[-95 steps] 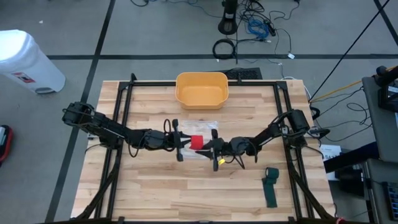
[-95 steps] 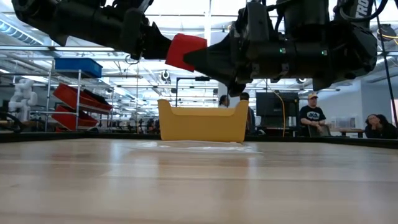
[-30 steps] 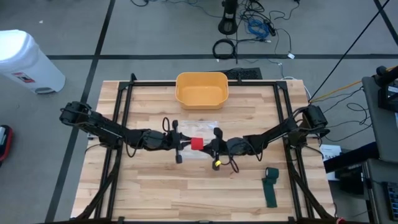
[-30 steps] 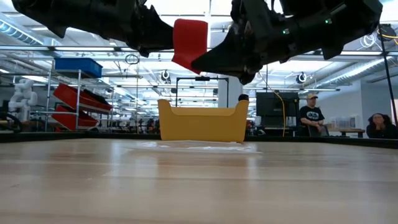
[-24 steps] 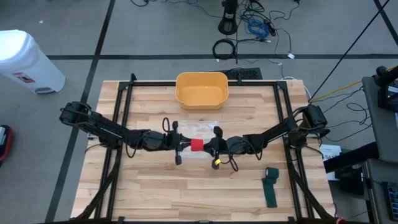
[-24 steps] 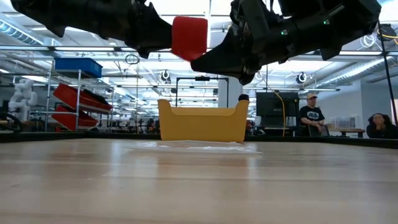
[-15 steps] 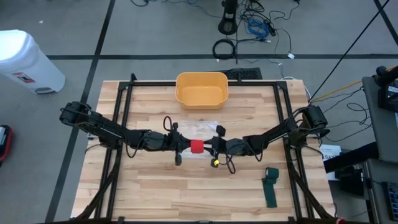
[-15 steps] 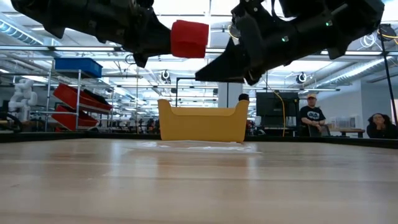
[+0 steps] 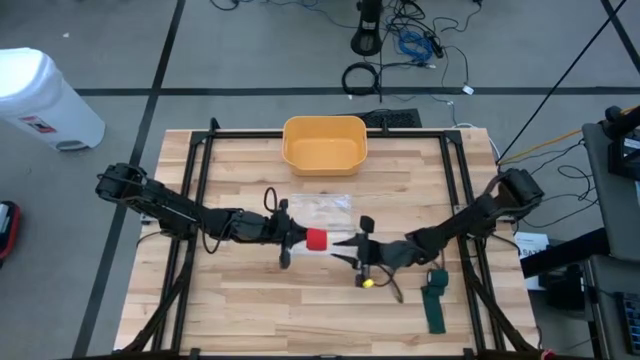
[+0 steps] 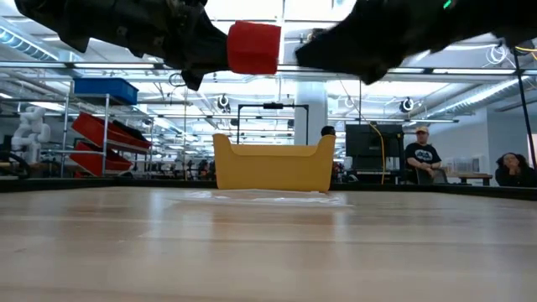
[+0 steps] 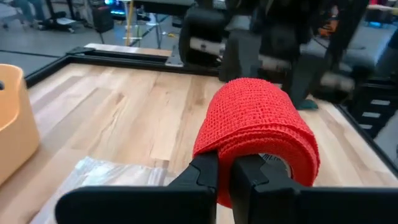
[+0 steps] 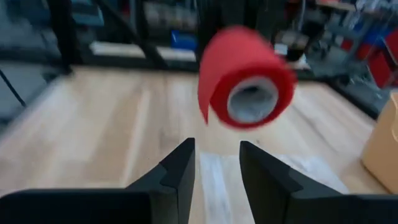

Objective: Roll bandage
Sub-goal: Roll the red bandage

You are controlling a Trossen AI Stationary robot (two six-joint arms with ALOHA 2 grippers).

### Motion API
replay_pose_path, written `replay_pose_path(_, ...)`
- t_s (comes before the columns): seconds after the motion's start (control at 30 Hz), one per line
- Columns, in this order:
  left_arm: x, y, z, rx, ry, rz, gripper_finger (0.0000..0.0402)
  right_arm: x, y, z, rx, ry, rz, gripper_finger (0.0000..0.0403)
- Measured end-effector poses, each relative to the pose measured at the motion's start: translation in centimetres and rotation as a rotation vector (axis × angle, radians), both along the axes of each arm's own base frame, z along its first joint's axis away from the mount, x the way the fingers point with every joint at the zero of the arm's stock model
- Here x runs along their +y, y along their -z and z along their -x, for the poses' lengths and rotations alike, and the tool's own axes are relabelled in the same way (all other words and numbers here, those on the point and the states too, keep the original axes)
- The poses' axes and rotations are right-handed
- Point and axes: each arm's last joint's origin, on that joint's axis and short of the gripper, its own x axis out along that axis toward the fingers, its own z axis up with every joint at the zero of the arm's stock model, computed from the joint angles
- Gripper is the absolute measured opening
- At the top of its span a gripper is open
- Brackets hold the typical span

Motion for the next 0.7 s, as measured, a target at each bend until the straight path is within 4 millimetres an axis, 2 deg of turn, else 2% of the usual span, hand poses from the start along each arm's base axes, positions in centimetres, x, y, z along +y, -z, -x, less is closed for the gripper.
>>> replay_pose_path(0.1,0.0,0.0,0.0,-0.002,0.014,-0.034,0.0013,0.0,-0.8,0.7,-0.115,-0.017,-0.047,0.0114)
replay_pose_path(0.2,0.0,0.0,0.0,-0.002,0.021,-0.061,0.0013,-0.3,-0.6,0.5,-0.182,-0.037,-0.082,0.0114)
replay_pose_path(0.37,0.0,0.0,0.0,-0.003,0.022,-0.073,0.0013,-1.1,0.4,-0.4,-0.212,-0.066,-0.127,0.0135)
replay_pose_path(0.53,0.0,0.0,0.0,-0.003,0.016,-0.07,0.0013,-1.7,0.1,-0.7,-0.256,-0.088,-0.141,0.0166)
replay_pose_path(0.7,0.1,0.0,0.0,-0.003,-0.009,-0.075,0.0014,-2.3,0.2,-0.9,-0.252,-0.089,-0.173,0.0174)
